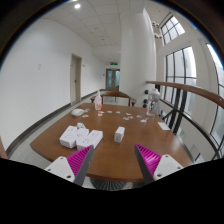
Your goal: Unplug charger
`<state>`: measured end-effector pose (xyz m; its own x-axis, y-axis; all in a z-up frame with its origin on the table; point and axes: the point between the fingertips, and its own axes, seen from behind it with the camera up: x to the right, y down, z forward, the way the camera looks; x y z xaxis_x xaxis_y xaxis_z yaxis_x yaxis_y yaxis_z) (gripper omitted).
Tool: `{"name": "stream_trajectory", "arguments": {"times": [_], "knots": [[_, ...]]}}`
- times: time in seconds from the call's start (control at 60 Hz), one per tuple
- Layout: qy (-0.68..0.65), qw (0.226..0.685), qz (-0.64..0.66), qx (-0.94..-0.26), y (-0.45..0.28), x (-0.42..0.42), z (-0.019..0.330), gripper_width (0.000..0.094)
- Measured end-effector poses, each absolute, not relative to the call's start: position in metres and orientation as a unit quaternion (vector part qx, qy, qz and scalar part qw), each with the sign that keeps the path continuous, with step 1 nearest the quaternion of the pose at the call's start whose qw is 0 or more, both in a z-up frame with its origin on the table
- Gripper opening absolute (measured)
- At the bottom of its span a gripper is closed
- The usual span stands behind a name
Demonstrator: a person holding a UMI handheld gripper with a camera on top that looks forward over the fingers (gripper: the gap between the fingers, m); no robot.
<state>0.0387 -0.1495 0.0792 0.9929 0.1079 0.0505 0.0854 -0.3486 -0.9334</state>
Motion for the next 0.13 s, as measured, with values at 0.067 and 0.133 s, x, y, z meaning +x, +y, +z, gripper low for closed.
{"name": "stream_trajectory", "arguments": {"times": [0.067,0.133], "knots": [[-0.054,0.581,0.016,-0.812,-0.1534,0.0401,0.0861,0.0848],[-0.048,0.585,0.024,-0.809,-0.1538,0.041,0.0878,0.0845]]}}
